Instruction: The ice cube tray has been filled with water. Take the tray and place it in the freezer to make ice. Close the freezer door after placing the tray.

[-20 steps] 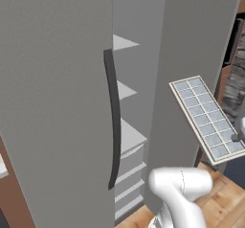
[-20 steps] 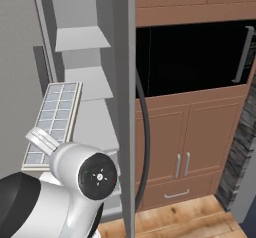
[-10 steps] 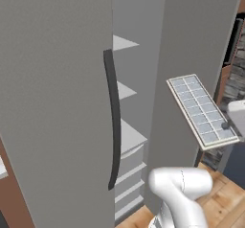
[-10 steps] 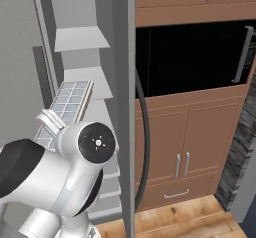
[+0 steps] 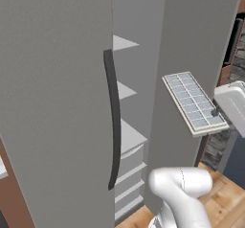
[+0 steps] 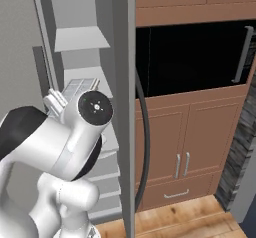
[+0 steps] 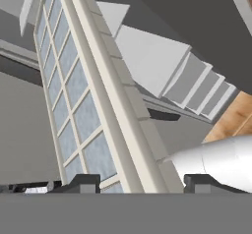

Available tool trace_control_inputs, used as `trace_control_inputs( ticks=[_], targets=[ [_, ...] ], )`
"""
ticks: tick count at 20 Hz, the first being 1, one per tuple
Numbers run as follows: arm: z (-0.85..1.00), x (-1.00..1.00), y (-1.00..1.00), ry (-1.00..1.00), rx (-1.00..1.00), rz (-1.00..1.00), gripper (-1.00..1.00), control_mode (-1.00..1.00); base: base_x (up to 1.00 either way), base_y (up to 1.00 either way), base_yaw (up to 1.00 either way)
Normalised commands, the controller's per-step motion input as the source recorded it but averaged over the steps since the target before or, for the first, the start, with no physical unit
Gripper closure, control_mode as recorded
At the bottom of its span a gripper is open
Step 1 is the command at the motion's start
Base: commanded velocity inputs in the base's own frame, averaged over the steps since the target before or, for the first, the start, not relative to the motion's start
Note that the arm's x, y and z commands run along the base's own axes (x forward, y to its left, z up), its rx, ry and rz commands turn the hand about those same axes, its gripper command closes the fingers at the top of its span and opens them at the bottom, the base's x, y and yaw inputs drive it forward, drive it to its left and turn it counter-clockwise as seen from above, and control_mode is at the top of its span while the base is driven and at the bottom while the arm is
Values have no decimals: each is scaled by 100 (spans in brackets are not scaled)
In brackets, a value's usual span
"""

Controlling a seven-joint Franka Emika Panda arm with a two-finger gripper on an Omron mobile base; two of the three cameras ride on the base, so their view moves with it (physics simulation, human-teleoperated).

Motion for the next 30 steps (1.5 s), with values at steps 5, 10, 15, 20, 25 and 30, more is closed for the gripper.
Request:
trace_control_inputs(
  ticks=[5, 10, 15, 20, 25, 30],
  targets=[
    [26, 26, 22, 0, 0, -8, 100, -100, 0, 0, 0],
    [50, 19, 23, -3, 0, -8, 100, -100, 0, 0, 0],
    [58, 14, 4, -3, 0, -5, 100, -100, 0, 0, 0],
    [35, 29, 0, 0, 2, 0, 100, -100, 0, 0, 0],
    [15, 35, 15, 0, 0, 0, 100, -100, 0, 0, 0],
    [5, 55, 15, 0, 0, 0, 100, -100, 0, 0, 0]
  ],
)
